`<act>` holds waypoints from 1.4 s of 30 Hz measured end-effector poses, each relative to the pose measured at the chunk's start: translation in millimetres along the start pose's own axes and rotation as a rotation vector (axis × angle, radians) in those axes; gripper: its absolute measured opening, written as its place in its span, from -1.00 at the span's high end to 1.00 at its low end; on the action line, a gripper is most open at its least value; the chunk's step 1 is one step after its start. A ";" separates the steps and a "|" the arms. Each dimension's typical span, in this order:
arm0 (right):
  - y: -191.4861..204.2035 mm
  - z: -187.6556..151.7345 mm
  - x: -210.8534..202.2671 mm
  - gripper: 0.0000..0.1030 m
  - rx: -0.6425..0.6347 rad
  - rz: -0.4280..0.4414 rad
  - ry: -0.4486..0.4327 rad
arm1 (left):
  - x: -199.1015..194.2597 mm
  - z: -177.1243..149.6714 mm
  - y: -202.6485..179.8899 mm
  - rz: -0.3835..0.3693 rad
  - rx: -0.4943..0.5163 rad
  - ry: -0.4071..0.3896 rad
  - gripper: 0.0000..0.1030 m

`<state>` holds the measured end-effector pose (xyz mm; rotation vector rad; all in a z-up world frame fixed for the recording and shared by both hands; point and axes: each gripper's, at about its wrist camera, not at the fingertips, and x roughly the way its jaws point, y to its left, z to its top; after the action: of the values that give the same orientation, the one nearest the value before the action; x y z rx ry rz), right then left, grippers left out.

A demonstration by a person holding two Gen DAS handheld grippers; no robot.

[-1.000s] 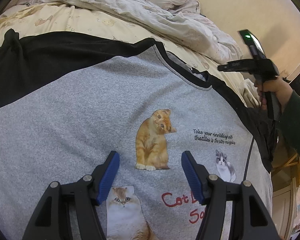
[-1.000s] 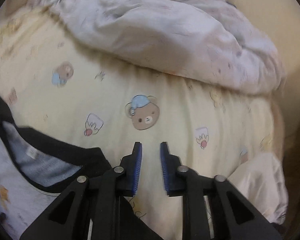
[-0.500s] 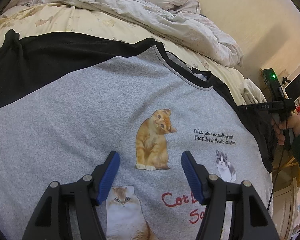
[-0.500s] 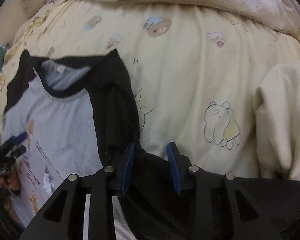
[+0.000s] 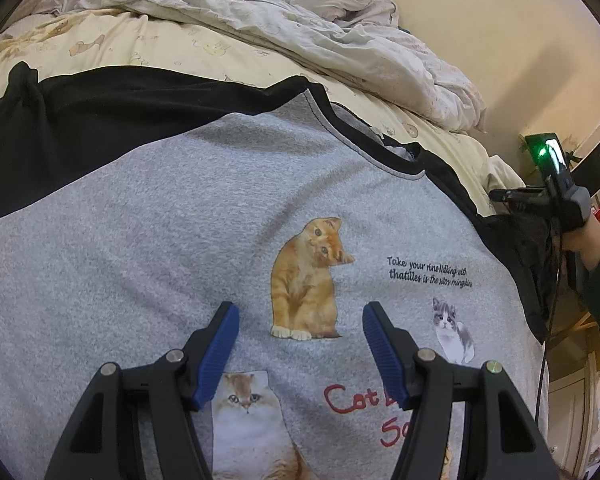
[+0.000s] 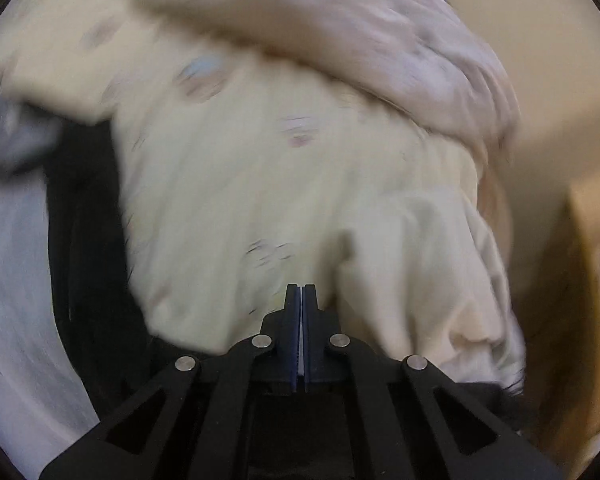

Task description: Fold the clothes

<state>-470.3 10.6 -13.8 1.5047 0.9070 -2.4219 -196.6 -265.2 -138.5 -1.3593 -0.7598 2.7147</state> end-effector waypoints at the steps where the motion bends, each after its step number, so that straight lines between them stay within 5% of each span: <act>1: -5.6 4.4 -0.6 0.94 0.052 0.051 -0.011 | 0.2 0.0 -0.1 -0.001 -0.002 0.000 -0.26; 4: -3.0 11.0 -13.5 0.82 0.117 0.371 -0.044 | 1.1 0.3 -0.6 0.000 -0.002 0.001 -0.26; 7: 23.2 21.1 -19.5 0.53 0.054 0.455 -0.041 | 1.3 0.7 -0.9 -0.002 -0.001 0.001 -0.26; 13: 51.9 17.9 19.6 0.54 0.013 0.511 0.085 | 2.3 0.6 -1.5 -0.005 -0.008 0.002 -0.26; 15: 61.2 17.0 21.6 0.89 -0.024 0.469 0.070 | 2.3 0.8 -1.7 -0.004 -0.007 0.002 -0.26; 18: 67.3 23.7 15.5 0.95 -0.064 0.354 0.019 | 2.1 1.4 -1.4 -0.006 -0.010 0.003 -0.26; 21: 40.7 38.1 14.0 0.95 0.045 0.218 -0.037 | 1.9 1.3 -0.9 -0.008 -0.013 0.003 -0.26; 25: 22.3 55.5 25.3 0.95 0.099 0.075 -0.015 | 2.4 0.7 -1.9 -0.002 -0.008 0.002 -0.26; 28: 6.2 61.8 21.9 0.91 0.147 0.104 -0.009 | 2.5 1.0 -0.6 -0.006 -0.013 0.003 -0.26; 31: 16.0 59.6 10.1 0.88 0.200 0.258 -0.063 | 2.4 0.6 -0.1 -0.007 -0.015 0.004 -0.26; 35: 73.1 69.2 0.7 0.89 0.059 0.467 -0.055 | 2.6 1.5 0.7 -0.009 -0.016 0.005 -0.26; 38: 115.0 72.0 22.9 0.89 -0.055 0.404 0.030 | 3.2 1.4 -0.1 -0.007 -0.013 0.005 -0.26; 42: 115.2 87.4 25.6 0.86 0.016 0.283 -0.033 | 4.2 2.2 -0.4 -0.008 -0.018 0.009 -0.26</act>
<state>-500.8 -126.9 -55.8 1.4802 0.6211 -2.2479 -201.0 -264.8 -140.3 -1.3677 -0.7897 2.7004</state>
